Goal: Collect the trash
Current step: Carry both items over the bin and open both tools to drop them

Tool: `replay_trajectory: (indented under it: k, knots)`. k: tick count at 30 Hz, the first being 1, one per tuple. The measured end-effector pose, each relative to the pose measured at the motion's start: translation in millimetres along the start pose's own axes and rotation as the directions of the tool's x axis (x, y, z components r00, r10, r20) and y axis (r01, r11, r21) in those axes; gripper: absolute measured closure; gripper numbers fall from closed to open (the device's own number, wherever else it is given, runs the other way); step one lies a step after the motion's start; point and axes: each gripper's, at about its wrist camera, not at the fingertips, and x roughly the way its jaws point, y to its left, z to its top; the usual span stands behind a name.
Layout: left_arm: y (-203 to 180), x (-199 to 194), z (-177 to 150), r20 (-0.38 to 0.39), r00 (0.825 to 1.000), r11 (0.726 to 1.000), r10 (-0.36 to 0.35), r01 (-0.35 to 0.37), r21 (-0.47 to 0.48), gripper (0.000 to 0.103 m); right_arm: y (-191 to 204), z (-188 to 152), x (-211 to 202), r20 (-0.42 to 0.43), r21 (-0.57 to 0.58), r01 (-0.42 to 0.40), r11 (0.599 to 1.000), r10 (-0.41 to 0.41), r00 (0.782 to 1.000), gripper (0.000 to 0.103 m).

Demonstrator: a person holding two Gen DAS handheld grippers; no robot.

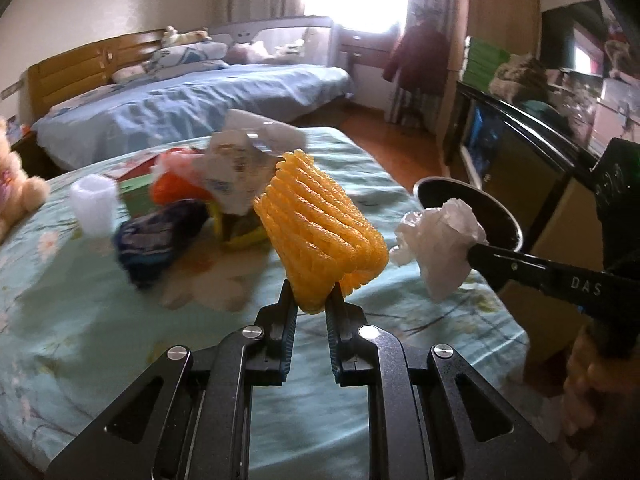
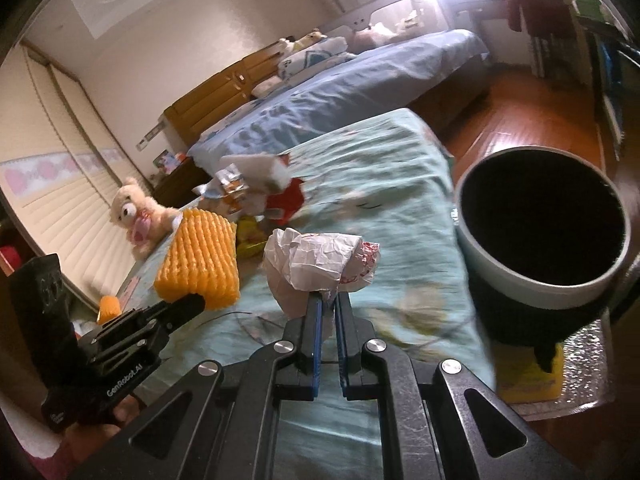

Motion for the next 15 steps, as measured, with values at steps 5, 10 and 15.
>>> replay_trajectory:
  k: [5, 10, 15]
  knots:
    - [-21, 12, 9, -0.017, 0.999, 0.998, -0.037, 0.037, 0.041, 0.09, -22, 4, -13, 0.026, 0.03, 0.046, 0.998, -0.047, 0.999, 0.097]
    - [-40, 22, 15, -0.027, 0.997, 0.994, -0.066, 0.068, 0.081, 0.09, -43, 8, -25, 0.049, 0.058, 0.085, 0.995, -0.088, 0.995, 0.097]
    - [-57, 35, 23, -0.052, 0.994, 0.99, -0.1, 0.105, 0.095, 0.09, -59, 12, -32, 0.066, 0.07, 0.128, 0.989, -0.133, 0.989, 0.097]
